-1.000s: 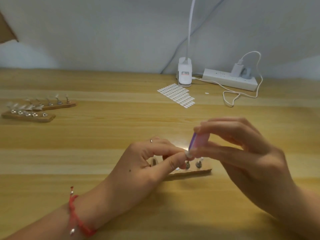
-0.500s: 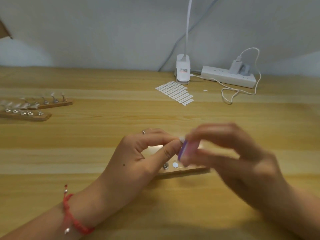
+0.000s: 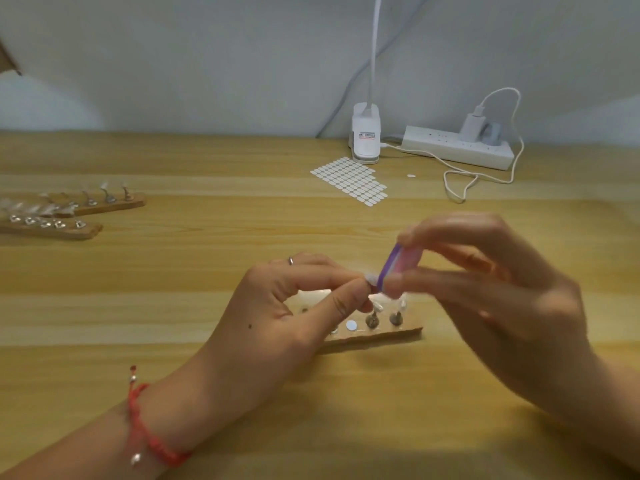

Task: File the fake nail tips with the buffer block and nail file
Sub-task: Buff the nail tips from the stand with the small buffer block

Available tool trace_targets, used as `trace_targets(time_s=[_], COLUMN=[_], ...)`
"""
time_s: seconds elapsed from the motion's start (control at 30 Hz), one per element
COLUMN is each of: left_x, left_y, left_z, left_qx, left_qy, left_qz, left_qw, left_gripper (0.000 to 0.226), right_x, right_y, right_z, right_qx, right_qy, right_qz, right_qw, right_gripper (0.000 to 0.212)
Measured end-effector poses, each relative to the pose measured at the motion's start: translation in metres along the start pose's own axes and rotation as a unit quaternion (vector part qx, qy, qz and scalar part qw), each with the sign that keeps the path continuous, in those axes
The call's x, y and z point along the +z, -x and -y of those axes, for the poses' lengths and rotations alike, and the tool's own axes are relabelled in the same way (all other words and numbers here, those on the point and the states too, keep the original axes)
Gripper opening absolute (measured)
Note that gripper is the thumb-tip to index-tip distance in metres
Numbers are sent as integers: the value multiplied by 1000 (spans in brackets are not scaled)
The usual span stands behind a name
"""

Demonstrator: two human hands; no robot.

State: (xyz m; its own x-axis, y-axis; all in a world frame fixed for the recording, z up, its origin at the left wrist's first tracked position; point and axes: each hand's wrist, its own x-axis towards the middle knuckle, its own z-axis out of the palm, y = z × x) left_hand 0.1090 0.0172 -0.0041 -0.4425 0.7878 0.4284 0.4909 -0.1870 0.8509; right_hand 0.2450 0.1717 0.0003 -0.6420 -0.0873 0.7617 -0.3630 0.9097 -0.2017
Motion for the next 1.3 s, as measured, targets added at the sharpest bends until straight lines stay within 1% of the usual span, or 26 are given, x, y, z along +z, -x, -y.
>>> trace_targets(time_s=[0.07, 0.17, 0.23, 0.3, 0.4, 0.53, 0.6, 0.67, 0.77, 0.83, 0.93, 0.97, 1.03, 1.07, 1.17, 1.2, 1.27, 1.3], left_x=[0, 0, 0, 1, 0, -1, -2, -1, -1, -2, -1, -1, -1, 0, 0, 0, 0, 0], left_y=[0, 0, 1, 2, 2, 2, 2, 2, 2, 2, 2, 2, 1, 1, 1, 1, 1, 2], left_z=[-1, 1, 2, 2, 3, 2, 3, 2, 3, 4, 4, 4, 6, 6, 4, 4, 4, 4], left_qx=[5, 5, 8, 12, 30, 45, 52, 59, 56, 58, 56, 52, 46, 47, 45, 42, 42, 44], left_qy=[5, -1, -9, -21, -77, -94, -106, -108, -105, -110, -87, -82, -77, -71, -44, -40, -44, -44], left_qz=[4, 5, -2, -17, -23, -21, -26, -24, -22, -23, -10, -10, -10, -6, 0, -2, -4, 1], left_qw=[1000, 1000, 1000, 1000, 996, 994, 993, 992, 993, 992, 995, 995, 996, 996, 998, 998, 998, 998], left_gripper=[19, 23, 19, 15, 18, 20, 18, 18, 19, 17, 20, 19, 20, 20, 20, 19, 18, 19], right_x=[1, 3, 4, 3, 4, 6, 7, 6, 5, 4, 3, 2, 0, 0, 0, -2, -3, -2], right_y=[0, 1, 2, 1, 2, 2, 3, 4, 2, 2, 2, 3, 3, 3, 1, 0, -1, 1], right_z=[0, 1, 3, 3, 4, 5, 5, 5, 5, 5, 6, 5, 0, 0, 4, 3, 1, 2], right_qx=[-9, 15, 14, 25, 19, 9, 22, 26, 44, 38, 31, 26, 27, 35, 59, 55, 11, 0], right_qy=[-6, -34, -36, -69, -47, -63, -63, -73, -77, -74, -97, -81, -24, -23, -67, -53, 11, 12], right_qz=[10, 2, 3, 10, -8, 7, -5, 0, 10, 0, 11, 11, 5, 10, 39, 35, 11, 8], right_qw=[1000, 999, 999, 997, 999, 998, 998, 997, 996, 997, 995, 996, 999, 999, 995, 997, 1000, 1000], right_gripper=[19, 16, 16, 15, 18, 15, 18, 14, 17, 15, 18, 15, 21, 20, 16, 16, 20, 18])
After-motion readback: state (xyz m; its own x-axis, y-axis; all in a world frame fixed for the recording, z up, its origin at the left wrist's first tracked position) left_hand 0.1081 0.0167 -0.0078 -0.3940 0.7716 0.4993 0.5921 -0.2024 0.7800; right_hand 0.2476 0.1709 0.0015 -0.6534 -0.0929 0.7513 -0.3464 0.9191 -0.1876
